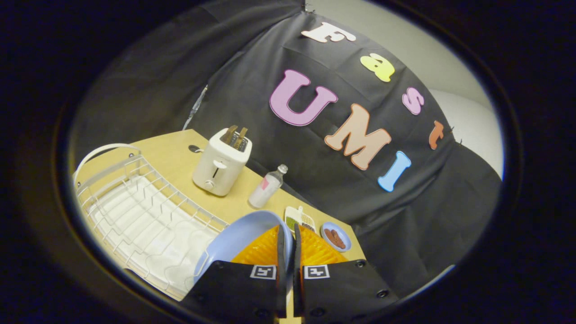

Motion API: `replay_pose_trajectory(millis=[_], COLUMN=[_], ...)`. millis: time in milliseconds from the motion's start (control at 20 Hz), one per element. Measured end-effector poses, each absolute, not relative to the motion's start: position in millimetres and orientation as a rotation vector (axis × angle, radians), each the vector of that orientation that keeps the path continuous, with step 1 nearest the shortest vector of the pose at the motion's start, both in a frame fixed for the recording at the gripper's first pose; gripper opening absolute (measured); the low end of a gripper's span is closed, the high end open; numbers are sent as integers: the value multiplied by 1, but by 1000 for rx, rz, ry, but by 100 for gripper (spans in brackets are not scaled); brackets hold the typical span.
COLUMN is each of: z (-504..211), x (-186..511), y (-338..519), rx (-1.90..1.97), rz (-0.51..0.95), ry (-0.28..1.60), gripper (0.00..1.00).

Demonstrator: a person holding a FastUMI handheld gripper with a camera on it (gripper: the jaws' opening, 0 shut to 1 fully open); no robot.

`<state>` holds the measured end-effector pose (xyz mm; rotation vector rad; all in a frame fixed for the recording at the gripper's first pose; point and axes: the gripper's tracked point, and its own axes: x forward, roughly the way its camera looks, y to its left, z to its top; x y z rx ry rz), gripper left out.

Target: Take the plate from the dish rack, then take the spoon from the basket and place it into the plate.

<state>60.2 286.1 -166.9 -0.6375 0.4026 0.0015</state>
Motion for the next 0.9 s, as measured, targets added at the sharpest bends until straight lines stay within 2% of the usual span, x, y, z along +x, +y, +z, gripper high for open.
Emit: replay_pose_trajectory(millis=[900], z=[-163], x=[65], y=[285], rx=[-684], rz=[8], ry=[455], gripper=[8])
